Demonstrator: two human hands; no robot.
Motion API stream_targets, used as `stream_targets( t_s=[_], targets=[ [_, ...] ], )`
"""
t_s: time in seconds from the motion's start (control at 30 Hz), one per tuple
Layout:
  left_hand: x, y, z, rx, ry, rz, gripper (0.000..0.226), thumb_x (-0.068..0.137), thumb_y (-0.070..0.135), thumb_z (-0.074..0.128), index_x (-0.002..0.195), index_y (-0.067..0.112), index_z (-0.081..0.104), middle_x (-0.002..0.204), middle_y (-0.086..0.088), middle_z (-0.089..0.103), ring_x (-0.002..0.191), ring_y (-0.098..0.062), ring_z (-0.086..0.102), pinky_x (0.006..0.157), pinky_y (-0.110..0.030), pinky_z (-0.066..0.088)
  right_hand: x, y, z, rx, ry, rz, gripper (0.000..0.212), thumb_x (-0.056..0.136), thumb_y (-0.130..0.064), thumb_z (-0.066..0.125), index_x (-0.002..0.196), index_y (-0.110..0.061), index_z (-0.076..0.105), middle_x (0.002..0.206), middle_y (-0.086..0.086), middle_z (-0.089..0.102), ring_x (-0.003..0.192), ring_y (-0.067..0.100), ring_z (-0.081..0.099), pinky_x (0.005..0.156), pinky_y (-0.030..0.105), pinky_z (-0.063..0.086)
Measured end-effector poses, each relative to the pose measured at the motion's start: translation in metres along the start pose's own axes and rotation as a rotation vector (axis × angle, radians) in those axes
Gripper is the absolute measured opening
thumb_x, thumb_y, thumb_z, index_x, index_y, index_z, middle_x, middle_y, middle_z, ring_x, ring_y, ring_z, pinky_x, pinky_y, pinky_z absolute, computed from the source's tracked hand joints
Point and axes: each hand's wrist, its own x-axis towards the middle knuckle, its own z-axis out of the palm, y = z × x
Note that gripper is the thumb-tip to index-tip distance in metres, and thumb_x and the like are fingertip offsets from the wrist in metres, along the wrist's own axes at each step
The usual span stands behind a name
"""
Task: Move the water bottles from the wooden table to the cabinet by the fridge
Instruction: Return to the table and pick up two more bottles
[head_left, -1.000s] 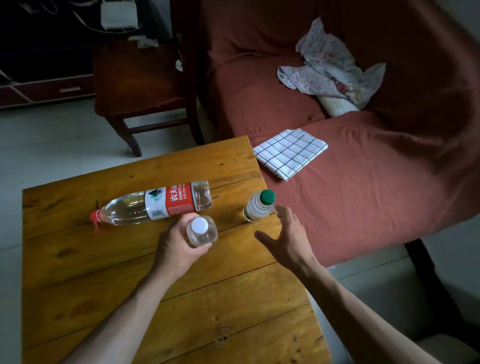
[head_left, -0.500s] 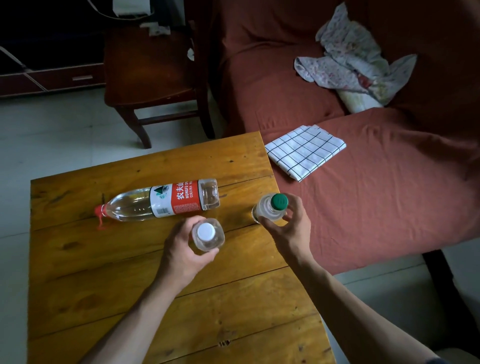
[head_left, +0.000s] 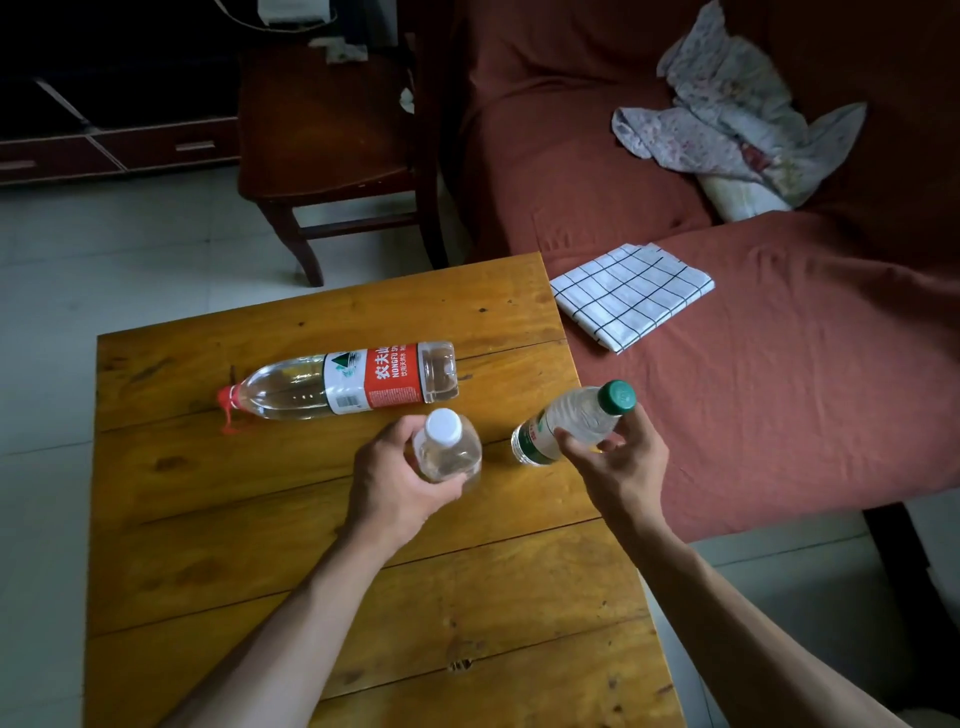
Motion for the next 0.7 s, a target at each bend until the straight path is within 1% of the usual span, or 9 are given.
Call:
stream_targets(
  t_s=[0.07,0.17,0.23,0.37,0.4,0.47,0.57,0.63,0.7],
  targets=[
    [-0.005,0.009,-0.003,-0.011,-0.003,0.024,0.066,0.055,0.027,0.096,0.112,0.022,0.064,0.102,0.007,0.068,0.093,-0.009,0.062,0.072,-0.021,0.055,-0.009,-0.006,-0.008,-0.006,0.008,-0.023,0.054,0.063,-0.041,0.086,0.11,-0.028,0.062,0.103,-0.012,0.07,0.097,0.014,0.069,0.084,0.046,0.059],
    [-0.016,0.028,-0.013,-0.033,0.008,0.072,0.065,0.054,0.025,0.097,0.11,0.022,0.063,0.1,0.01,0.066,0.089,-0.002,0.06,0.069,-0.008,0.047,-0.022,-0.021,-0.022,0.029,0.01,-0.052,0.056,0.063,-0.04,0.087,0.111,-0.028,0.061,0.105,-0.012,0.069,0.098,0.013,0.069,0.085,0.045,0.059],
    [-0.023,0.044,-0.025,-0.044,0.019,0.117,0.066,0.054,0.025,0.097,0.109,0.025,0.062,0.1,0.014,0.064,0.091,0.005,0.058,0.068,-0.003,0.046,-0.029,-0.035,-0.034,0.054,0.01,-0.085,0.058,0.063,-0.039,0.088,0.113,-0.026,0.062,0.107,-0.01,0.069,0.099,0.012,0.068,0.085,0.045,0.059],
    [-0.041,0.071,-0.058,-0.088,0.046,0.188,0.074,0.055,0.025,0.097,0.112,0.038,0.051,0.106,0.029,0.054,0.097,0.016,0.053,0.074,0.002,0.041,-0.046,-0.072,-0.057,0.054,0.02,-0.191,0.063,0.064,-0.032,0.089,0.12,-0.018,0.063,0.112,-0.008,0.069,0.102,0.007,0.066,0.09,0.038,0.058],
    [-0.045,0.076,-0.067,-0.095,0.047,0.2,0.073,0.056,0.027,0.097,0.112,0.038,0.05,0.105,0.03,0.054,0.098,0.017,0.052,0.074,0.003,0.04,-0.052,-0.082,-0.063,0.046,0.027,-0.226,0.064,0.063,-0.033,0.089,0.12,-0.017,0.063,0.113,-0.008,0.069,0.103,0.006,0.065,0.091,0.035,0.057],
    [-0.054,0.085,-0.085,-0.103,0.049,0.208,0.067,0.057,0.029,0.096,0.11,0.034,0.054,0.102,0.023,0.06,0.097,0.01,0.056,0.072,-0.001,0.042,-0.064,-0.103,-0.073,0.046,0.052,-0.287,0.065,0.062,-0.034,0.088,0.121,-0.019,0.064,0.113,-0.009,0.068,0.104,0.005,0.064,0.092,0.031,0.056],
    [-0.067,0.103,-0.113,-0.112,0.091,0.25,0.061,0.06,0.031,0.093,0.11,0.024,0.061,0.1,0.011,0.066,0.091,-0.005,0.061,0.066,-0.008,0.045,-0.087,-0.134,-0.09,0.083,0.128,-0.325,0.063,0.061,-0.026,0.09,0.119,-0.019,0.066,0.11,-0.01,0.07,0.103,0.006,0.066,0.093,0.034,0.056],
    [-0.08,0.119,-0.134,-0.112,0.14,0.297,0.058,0.061,0.033,0.092,0.109,0.022,0.061,0.097,0.01,0.066,0.087,-0.005,0.062,0.061,-0.008,0.043,-0.105,-0.157,-0.102,0.112,0.169,-0.344,0.057,0.062,-0.019,0.092,0.114,-0.016,0.067,0.106,-0.01,0.072,0.099,0.007,0.068,0.092,0.037,0.057],
    [-0.095,0.135,-0.156,-0.123,0.187,0.338,0.058,0.061,0.036,0.091,0.109,0.021,0.063,0.096,0.011,0.066,0.085,-0.002,0.061,0.059,-0.006,0.041,-0.125,-0.181,-0.112,0.136,0.2,-0.37,0.053,0.063,-0.016,0.092,0.11,-0.014,0.068,0.101,-0.01,0.072,0.095,0.008,0.069,0.091,0.037,0.058]
  ],
)
